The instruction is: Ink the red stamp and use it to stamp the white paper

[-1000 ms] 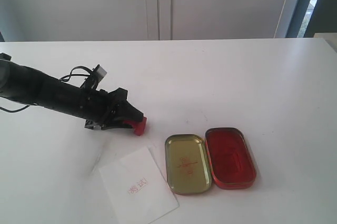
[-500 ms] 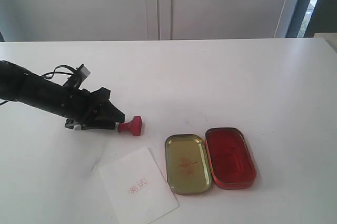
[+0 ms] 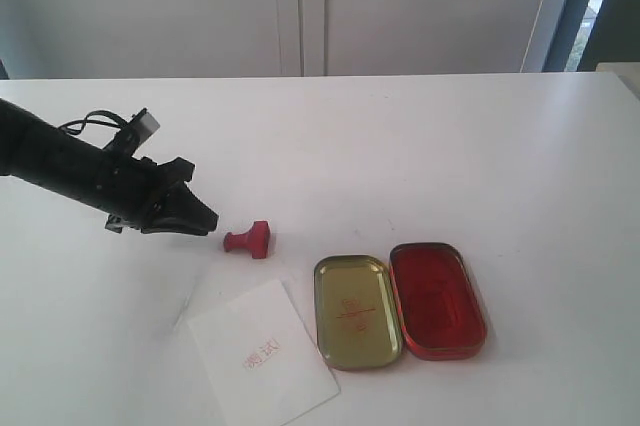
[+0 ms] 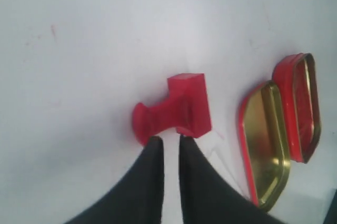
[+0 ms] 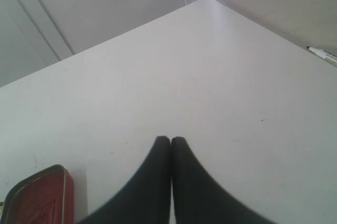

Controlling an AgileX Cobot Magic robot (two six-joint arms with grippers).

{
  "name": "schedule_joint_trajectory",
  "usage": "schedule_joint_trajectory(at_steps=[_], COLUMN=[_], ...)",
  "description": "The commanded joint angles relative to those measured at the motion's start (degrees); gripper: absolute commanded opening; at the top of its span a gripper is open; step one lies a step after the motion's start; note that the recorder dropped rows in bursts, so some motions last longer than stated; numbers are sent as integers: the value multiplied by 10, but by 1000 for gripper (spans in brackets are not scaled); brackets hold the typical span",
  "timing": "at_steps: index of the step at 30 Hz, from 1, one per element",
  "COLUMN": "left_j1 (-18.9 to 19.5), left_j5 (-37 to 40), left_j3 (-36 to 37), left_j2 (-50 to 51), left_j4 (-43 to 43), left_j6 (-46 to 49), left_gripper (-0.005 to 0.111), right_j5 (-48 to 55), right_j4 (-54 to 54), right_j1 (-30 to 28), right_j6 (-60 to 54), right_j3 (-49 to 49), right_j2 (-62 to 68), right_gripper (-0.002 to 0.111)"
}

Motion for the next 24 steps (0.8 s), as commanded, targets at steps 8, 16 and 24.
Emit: schedule_joint_trajectory(at_steps=[8, 16, 24], left_j1=[1, 0, 0], left_j5=[58, 49, -37], left_j3=[3, 9, 94], left_j2=[-54, -92, -166], left_j4=[36, 149, 177], left_j6=[-35, -136, -164], left_gripper=[0, 0, 0], right_j5=[-4, -4, -4], right_j4=[-2, -2, -2], right_j1=[2, 2, 2], right_j6=[-3, -3, -3], right_j3=[3, 3, 3], right_j2=[-3, -3, -3], right_gripper=[0, 0, 0])
